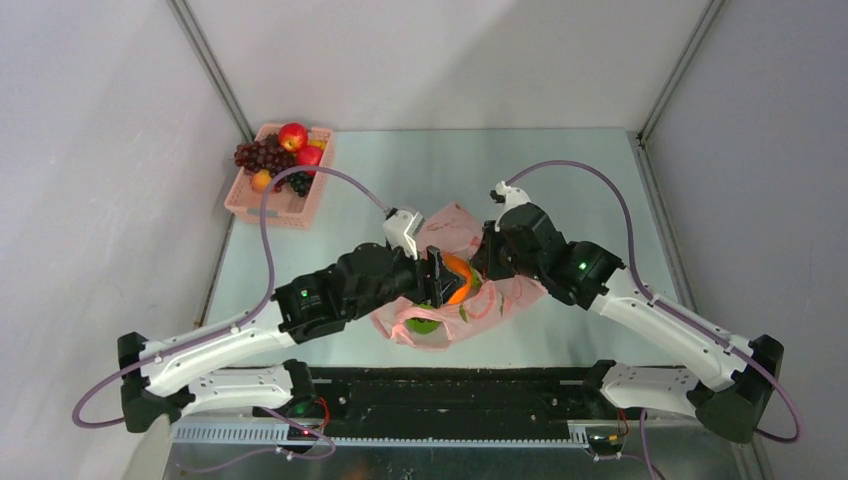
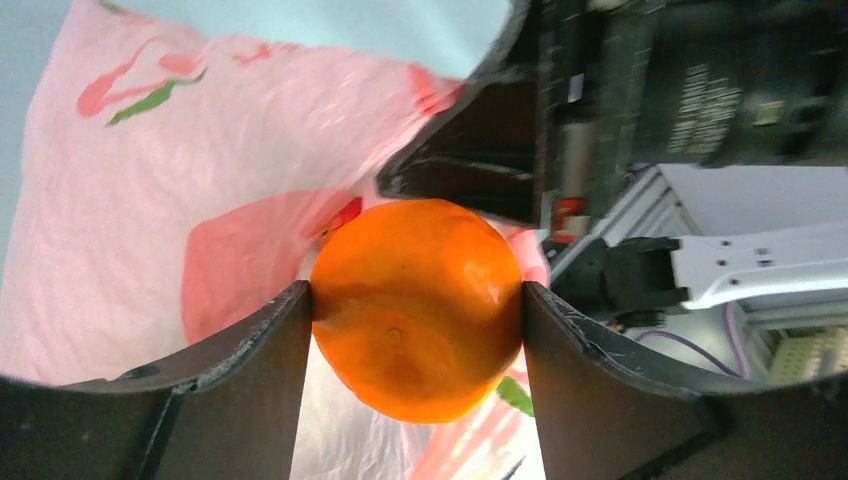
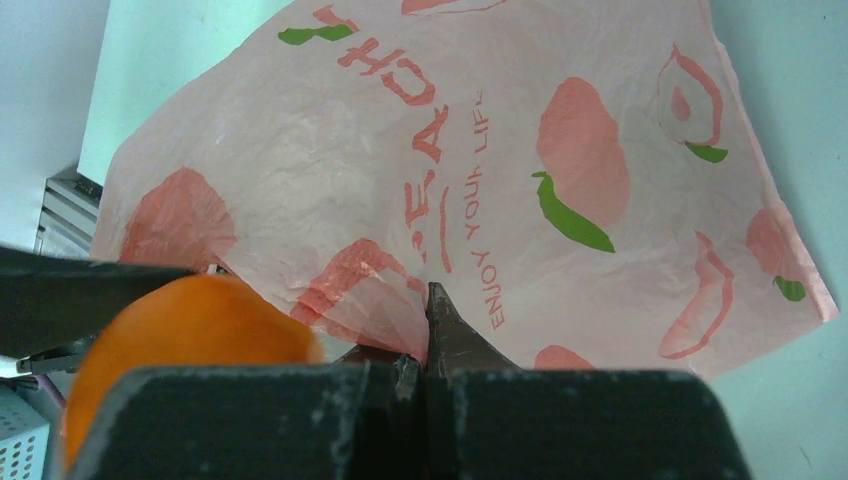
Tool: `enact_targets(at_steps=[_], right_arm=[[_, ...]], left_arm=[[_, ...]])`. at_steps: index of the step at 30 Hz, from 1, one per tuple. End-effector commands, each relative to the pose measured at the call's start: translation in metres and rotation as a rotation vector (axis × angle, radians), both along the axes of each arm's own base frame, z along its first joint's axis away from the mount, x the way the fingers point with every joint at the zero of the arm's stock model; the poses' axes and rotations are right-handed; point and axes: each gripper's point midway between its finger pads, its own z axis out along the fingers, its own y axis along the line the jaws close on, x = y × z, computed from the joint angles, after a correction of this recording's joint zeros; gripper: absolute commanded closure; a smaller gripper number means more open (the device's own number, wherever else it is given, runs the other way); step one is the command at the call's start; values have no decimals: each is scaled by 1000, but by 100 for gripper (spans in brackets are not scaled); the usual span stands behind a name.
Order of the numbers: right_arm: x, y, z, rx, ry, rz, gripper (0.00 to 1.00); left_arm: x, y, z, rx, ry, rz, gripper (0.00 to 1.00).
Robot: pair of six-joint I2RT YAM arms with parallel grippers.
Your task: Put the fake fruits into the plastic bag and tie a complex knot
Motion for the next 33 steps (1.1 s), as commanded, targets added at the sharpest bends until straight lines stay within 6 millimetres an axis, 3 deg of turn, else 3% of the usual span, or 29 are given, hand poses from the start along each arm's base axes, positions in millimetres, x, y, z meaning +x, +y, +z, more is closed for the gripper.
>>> enact_targets(at_steps=[1,6,12,17,20,22,26,33], right_arm=[[0,-1,16,36,-31,-14,100],[1,2,16,34,-30,-9,100],[3,5,13,30,-26,-7,100],[3,5,13,29,-24,-10,100],[3,3,11,21,-20,-14,100],[3,3,10,20,-20,-17,100],[4,4,10,21,-22,-18,100],[5,3,10,14,-28,-15,100]], left_arm=[[16,10,-8,-25,-18,123,55],[19,18,-41,36,2,173,55],[6,-3,-67,52,42,133,53],[3,-12,-71,72,37,114,43],[1,-12,-69,73,29,100,19],[0,-12,-68,70,25,87,9],[-3,-9,-63,69,13,68,1],[-10,-3,-48,55,-24,21,1]])
